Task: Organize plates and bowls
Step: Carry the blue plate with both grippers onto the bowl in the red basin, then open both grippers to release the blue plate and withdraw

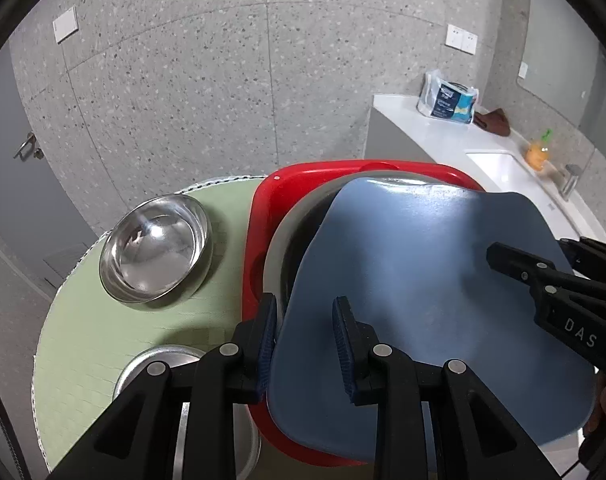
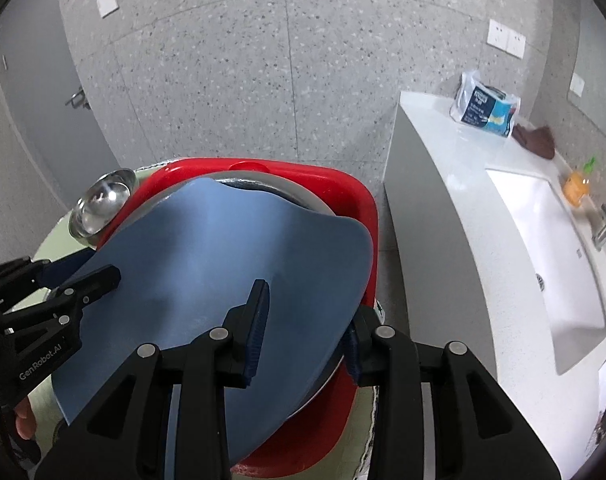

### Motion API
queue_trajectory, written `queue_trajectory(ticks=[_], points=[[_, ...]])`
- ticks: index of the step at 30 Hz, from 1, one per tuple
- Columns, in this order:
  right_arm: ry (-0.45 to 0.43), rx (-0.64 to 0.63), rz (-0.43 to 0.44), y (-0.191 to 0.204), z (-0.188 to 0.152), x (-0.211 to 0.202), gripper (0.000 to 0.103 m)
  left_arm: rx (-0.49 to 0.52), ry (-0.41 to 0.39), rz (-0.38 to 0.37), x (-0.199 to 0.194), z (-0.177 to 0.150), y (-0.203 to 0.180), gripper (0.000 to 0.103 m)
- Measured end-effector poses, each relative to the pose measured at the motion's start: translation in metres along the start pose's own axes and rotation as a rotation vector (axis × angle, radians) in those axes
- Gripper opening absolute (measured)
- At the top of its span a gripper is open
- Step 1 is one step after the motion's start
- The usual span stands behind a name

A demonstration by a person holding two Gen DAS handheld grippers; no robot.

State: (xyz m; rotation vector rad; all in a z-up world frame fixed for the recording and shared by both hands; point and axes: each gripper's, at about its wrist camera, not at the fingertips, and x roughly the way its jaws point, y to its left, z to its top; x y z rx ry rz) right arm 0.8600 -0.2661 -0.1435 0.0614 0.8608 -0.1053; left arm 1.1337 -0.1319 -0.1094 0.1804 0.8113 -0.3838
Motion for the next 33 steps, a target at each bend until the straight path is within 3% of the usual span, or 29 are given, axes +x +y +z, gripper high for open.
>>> queue_trajectory(ticks=[5, 9, 12, 15, 17, 19, 26, 33], points=[[-0.001, -0.044, -0.030, 0.006, -0.002, 0.000, 0.037, 0.011, -0.002, 0.013, 0.001, -0.007, -0.004, 0.026], [-0.003, -0.084, -0.073, 0.017, -0.007, -0.002, 0.054, 0.044, -0.002, 0.017, 0.001, -0.013, -0.010, 0.029], [0.002, -0.084, -0.079, 0.017, -0.009, -0.002, 0.065, 0.053, -0.009, 0.003, -0.004, -0.019, -0.013, 0.042], [0.006, -0.057, -0.089, 0.012, -0.012, -0.004, 0.069, 0.064, -0.029, 0.003, -0.012, -0.022, -0.011, 0.056], [-0.003, -0.047, -0.103, 0.010, -0.013, -0.008, 0.074, 0.054, -0.055, -0.004, -0.021, -0.025, -0.006, 0.070], [-0.014, -0.020, -0.097, 0.006, -0.013, -0.013, 0.079, 0.038, -0.071, -0.012, -0.030, -0.029, 0.006, 0.077], [-0.065, 0.050, -0.111, 0.016, -0.013, -0.048, 0.079, -0.058, -0.129, -0.040, -0.071, -0.043, 0.074, 0.092], [-0.119, 0.067, -0.059, 0.077, -0.010, -0.081, 0.081, -0.115, -0.159, -0.033, -0.104, -0.065, 0.159, 0.096]])
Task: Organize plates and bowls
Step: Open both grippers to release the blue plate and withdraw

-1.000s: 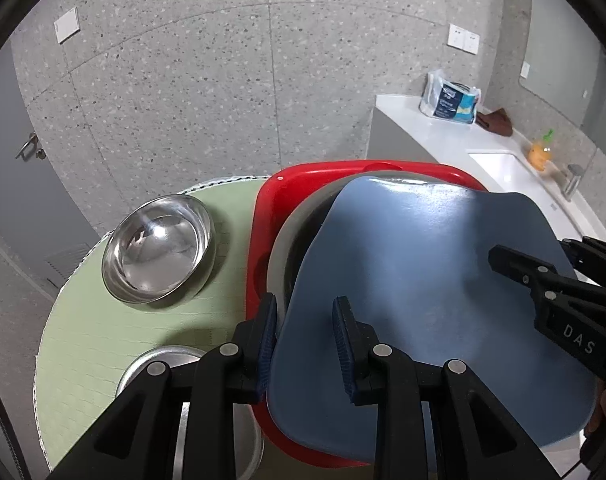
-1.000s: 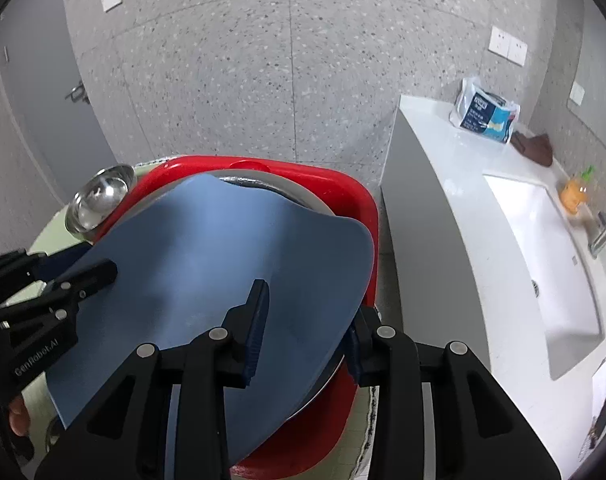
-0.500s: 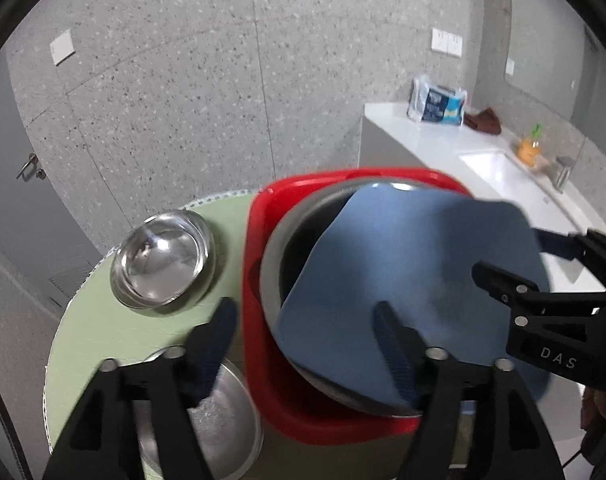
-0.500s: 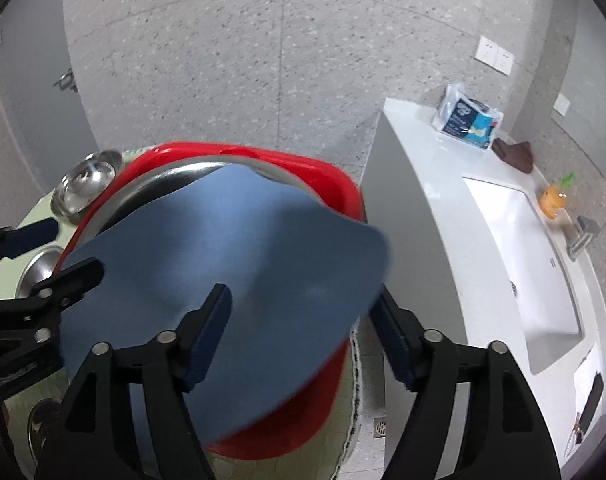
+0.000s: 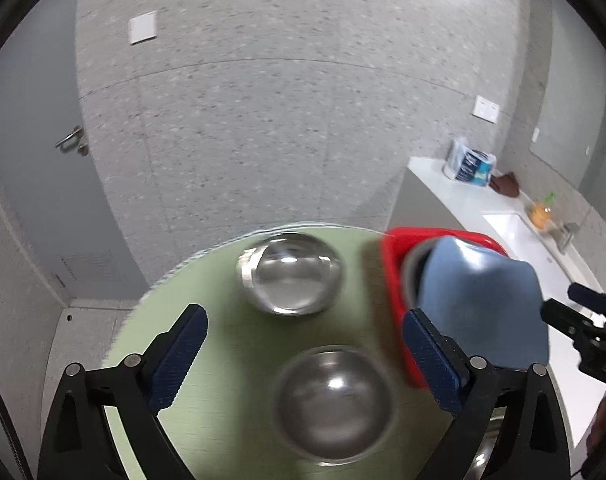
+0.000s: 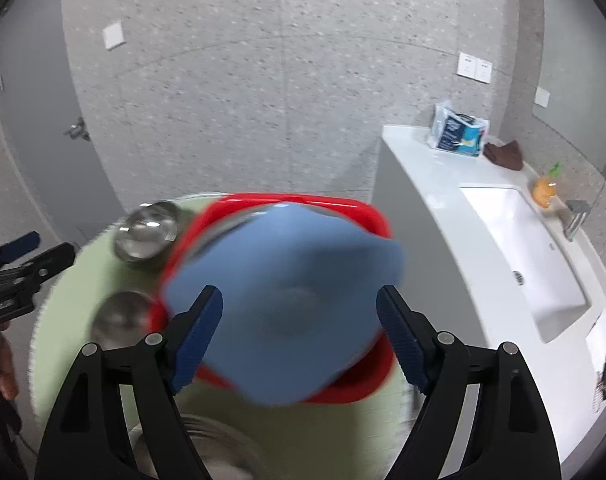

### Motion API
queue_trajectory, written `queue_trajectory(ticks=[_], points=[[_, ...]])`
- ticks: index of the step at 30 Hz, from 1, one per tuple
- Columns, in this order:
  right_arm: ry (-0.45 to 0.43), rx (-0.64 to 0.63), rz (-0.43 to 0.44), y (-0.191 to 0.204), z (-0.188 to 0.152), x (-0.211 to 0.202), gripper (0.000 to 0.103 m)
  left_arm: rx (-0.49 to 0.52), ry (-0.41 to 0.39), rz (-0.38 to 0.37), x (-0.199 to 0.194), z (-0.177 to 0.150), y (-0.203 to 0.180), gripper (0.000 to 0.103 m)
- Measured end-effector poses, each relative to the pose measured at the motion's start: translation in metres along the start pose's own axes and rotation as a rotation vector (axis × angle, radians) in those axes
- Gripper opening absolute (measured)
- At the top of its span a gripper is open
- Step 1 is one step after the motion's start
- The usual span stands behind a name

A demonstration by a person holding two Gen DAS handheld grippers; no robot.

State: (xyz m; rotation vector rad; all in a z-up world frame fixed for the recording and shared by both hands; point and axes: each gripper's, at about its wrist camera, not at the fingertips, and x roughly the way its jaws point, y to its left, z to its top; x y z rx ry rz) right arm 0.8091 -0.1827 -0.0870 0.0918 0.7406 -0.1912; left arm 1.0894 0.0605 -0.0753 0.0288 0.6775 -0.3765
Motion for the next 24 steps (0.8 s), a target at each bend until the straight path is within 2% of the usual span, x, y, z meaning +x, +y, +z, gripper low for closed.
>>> queue_trajectory(ticks=[4, 7, 10, 16, 22, 24], points=[[-0.006, -0.002, 0.024, 0.043, 0.005, -0.005, 0.081, -0.038, 0.024, -0.029, -0.006, -0.001, 0.045, 0.096], [0.010, 0.022, 0.080, 0.073, 0.011, -0.002, 0.081, -0.029, 0.032, -0.052, -0.008, 0.004, 0.073, 0.096], [0.024, 0.039, 0.098, 0.101, 0.015, 0.004, 0.081, -0.020, 0.056, -0.079, -0.001, 0.011, 0.094, 0.096], [0.094, 0.049, 0.094, 0.139, 0.023, 0.044, 0.081, -0.004, 0.120, -0.112, 0.037, 0.033, 0.115, 0.096], [0.169, 0.049, 0.063, 0.150, 0.034, 0.095, 0.081, -0.017, 0.192, -0.121, 0.095, 0.059, 0.124, 0.096], [0.199, 0.055, 0.053, 0.151, 0.037, 0.114, 0.081, -0.020, 0.228, -0.113, 0.118, 0.065, 0.124, 0.091]])
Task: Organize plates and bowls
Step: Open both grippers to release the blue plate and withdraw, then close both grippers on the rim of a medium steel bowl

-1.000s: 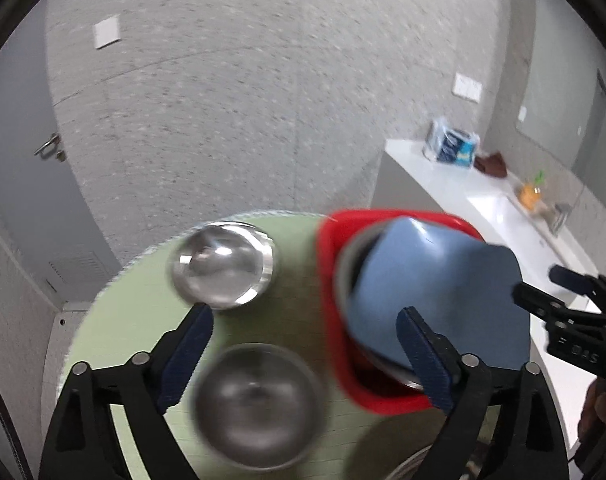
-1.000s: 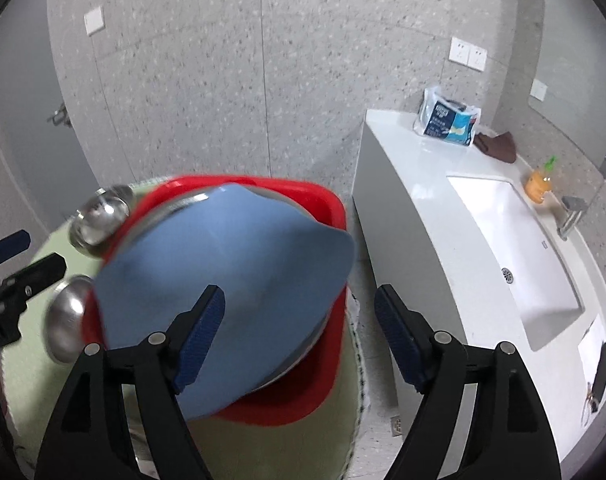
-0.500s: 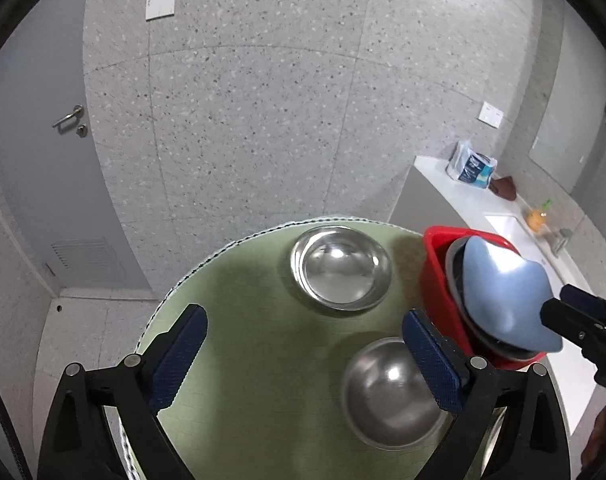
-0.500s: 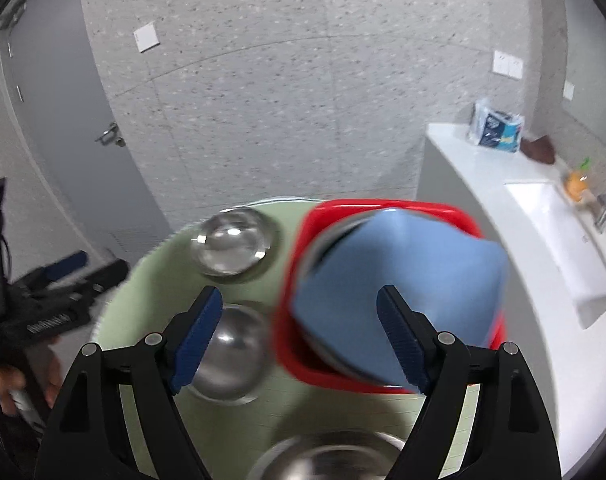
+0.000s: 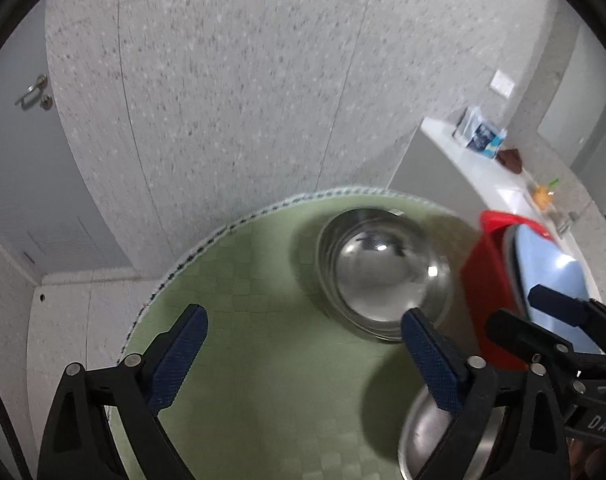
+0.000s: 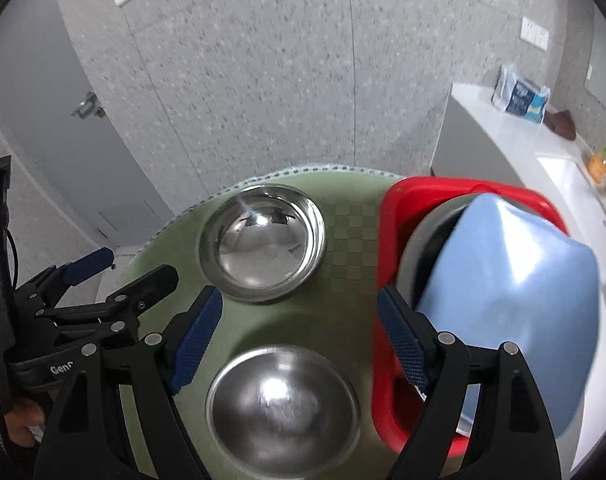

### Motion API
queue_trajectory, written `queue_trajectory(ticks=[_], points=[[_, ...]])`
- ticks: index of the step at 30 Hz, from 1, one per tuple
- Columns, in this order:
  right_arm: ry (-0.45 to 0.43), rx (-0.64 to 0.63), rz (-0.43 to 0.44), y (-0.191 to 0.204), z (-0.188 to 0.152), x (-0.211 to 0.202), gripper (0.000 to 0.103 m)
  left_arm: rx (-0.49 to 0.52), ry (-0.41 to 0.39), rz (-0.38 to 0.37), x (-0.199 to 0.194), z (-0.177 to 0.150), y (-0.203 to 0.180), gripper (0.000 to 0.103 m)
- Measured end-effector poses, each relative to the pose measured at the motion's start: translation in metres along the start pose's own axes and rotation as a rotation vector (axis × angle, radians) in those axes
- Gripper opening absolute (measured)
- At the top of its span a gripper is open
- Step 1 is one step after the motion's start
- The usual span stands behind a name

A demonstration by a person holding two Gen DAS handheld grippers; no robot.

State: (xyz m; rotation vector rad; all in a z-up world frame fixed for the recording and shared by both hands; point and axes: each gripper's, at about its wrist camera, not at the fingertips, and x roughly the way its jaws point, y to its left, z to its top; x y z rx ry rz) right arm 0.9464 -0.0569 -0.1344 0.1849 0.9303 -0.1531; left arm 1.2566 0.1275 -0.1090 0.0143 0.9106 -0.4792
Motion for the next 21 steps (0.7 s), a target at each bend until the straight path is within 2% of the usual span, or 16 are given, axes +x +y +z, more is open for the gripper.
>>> queue_trajectory(ticks=[3, 5, 9, 11, 13, 17, 18, 21], points=[[0.024, -0.018, -0.033, 0.003, 0.006, 0.018, 0.081, -0.009, 0.032, -0.009, 0.024, 0.009, 0.005, 0.084], [0.042, -0.026, -0.051, 0.003, 0.010, 0.030, 0.081, -0.025, 0.068, -0.026, 0.041, 0.013, 0.010, 0.068], [0.064, -0.041, -0.077, 0.001, 0.014, 0.048, 0.080, -0.047, 0.094, -0.053, 0.068, 0.023, 0.017, 0.061], [0.074, -0.049, -0.091, 0.002, 0.016, 0.054, 0.080, -0.046, 0.101, -0.065, 0.076, 0.026, 0.020, 0.040], [0.072, -0.075, -0.113, 0.006, 0.016, 0.059, 0.080, -0.043, 0.120, -0.065, 0.084, 0.027, 0.023, 0.030], [0.076, -0.088, -0.119, 0.010, 0.019, 0.065, 0.079, -0.054, 0.134, -0.079, 0.095, 0.030, 0.030, 0.022], [0.078, -0.091, -0.120, 0.011, 0.020, 0.066, 0.077, -0.053, 0.134, -0.082, 0.096, 0.031, 0.031, 0.020], [0.118, -0.085, -0.086, 0.011, 0.017, 0.075, 0.057, -0.042, 0.124, -0.090, 0.096, 0.029, 0.024, 0.017]])
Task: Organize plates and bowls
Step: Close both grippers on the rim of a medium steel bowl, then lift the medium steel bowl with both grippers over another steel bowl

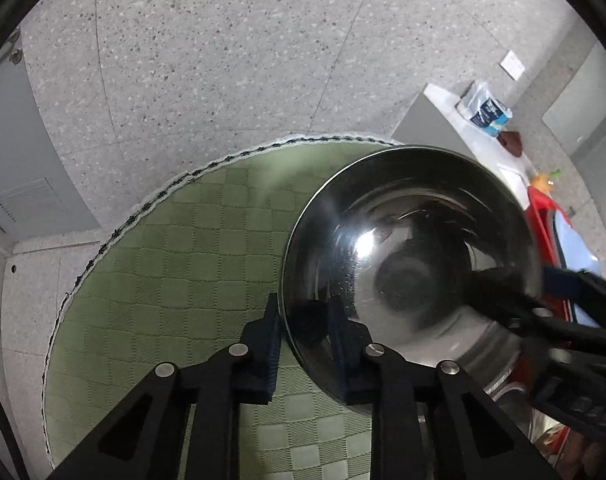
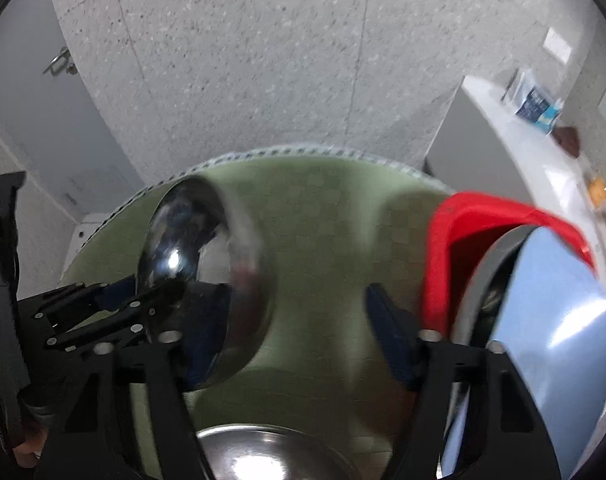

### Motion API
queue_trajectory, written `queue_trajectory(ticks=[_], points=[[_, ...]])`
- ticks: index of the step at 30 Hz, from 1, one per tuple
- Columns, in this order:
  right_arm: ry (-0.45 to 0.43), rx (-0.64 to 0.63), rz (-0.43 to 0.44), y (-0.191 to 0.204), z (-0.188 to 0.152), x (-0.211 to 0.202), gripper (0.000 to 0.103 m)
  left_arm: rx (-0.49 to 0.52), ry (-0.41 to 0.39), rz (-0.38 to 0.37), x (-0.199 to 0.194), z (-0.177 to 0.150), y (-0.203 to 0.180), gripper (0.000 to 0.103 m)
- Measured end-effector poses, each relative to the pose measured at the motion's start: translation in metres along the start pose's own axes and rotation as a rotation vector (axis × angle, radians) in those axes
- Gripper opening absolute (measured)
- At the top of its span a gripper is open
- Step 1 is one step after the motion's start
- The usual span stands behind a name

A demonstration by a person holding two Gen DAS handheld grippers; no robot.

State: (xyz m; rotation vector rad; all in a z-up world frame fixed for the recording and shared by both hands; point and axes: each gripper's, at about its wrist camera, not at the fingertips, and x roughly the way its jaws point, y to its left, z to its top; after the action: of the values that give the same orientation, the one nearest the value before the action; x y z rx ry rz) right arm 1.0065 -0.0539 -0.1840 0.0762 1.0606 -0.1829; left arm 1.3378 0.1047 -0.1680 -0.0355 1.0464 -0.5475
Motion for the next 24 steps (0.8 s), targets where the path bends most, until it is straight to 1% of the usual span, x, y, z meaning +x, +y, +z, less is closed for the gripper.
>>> queue_trajectory(ticks=[1, 2, 3, 4, 8, 9, 11, 15, 18, 20, 24], points=[[0.011, -0.001, 0.012, 0.000, 0.000, 0.004, 0.048, 0.006, -0.002, -0.002, -0.001, 0.000, 0.000, 0.015], [0.019, -0.005, 0.021, 0.001, -0.002, 0.006, 0.047, 0.008, -0.003, -0.007, -0.001, 0.000, 0.000, 0.014], [0.010, -0.012, 0.015, 0.002, -0.004, 0.005, 0.036, 0.011, -0.007, -0.013, -0.003, -0.003, -0.001, 0.013], [0.008, -0.007, 0.043, 0.002, -0.005, 0.004, 0.026, 0.014, -0.010, -0.004, -0.004, -0.003, -0.001, 0.013], [0.015, 0.020, 0.090, 0.000, -0.011, -0.001, 0.026, -0.004, -0.020, -0.020, -0.014, -0.017, 0.000, 0.013], [0.014, 0.036, 0.110, -0.002, -0.013, -0.004, 0.026, -0.007, -0.026, -0.026, -0.020, -0.021, -0.001, 0.013], [0.001, 0.046, 0.123, -0.005, -0.016, -0.013, 0.026, 0.001, -0.051, -0.034, -0.037, -0.027, -0.005, 0.013], [-0.053, 0.059, 0.134, -0.005, -0.025, -0.047, 0.026, 0.030, -0.134, -0.050, -0.082, -0.038, -0.018, 0.013], [-0.102, 0.071, 0.151, -0.013, -0.034, -0.079, 0.026, 0.069, -0.189, -0.043, -0.114, -0.052, -0.034, 0.013], [-0.115, 0.070, 0.161, -0.019, -0.040, -0.099, 0.026, 0.099, -0.230, -0.039, -0.137, -0.064, -0.051, 0.013], [-0.175, 0.084, 0.166, -0.040, -0.059, -0.141, 0.026, 0.152, -0.270, -0.029, -0.167, -0.092, -0.087, 0.013]])
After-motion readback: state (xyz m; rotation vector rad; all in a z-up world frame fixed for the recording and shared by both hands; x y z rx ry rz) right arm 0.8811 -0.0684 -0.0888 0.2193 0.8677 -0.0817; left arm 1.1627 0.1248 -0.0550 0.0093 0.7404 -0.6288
